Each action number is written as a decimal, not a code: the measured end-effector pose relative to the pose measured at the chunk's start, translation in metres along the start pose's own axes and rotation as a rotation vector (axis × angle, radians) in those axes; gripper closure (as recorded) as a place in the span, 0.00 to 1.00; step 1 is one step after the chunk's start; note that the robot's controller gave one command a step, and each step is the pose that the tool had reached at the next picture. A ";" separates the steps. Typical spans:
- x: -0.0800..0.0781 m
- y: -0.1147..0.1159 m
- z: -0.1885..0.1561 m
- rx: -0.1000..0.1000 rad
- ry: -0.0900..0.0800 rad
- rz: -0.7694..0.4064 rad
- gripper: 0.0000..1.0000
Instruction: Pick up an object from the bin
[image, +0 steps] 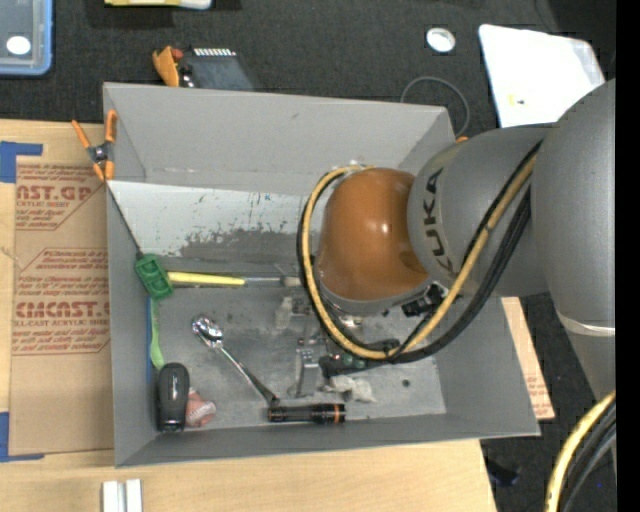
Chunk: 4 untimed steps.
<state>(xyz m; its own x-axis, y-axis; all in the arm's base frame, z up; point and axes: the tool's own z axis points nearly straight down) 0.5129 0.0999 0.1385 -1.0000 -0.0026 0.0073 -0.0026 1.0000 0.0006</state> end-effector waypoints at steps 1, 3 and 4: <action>-0.002 0.000 -0.004 -0.001 -0.007 0.002 0.00; -0.011 0.072 0.013 -0.001 -0.008 0.111 0.00; 0.001 0.066 0.021 -0.003 -0.005 0.243 0.00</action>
Offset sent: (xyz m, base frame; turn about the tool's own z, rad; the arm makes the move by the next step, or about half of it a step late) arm 0.0097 0.0578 -0.0182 0.0612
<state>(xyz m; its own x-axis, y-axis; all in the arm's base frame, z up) 0.5120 0.1659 0.1176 -0.9714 0.2376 0.0031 0.2376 0.9714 0.0020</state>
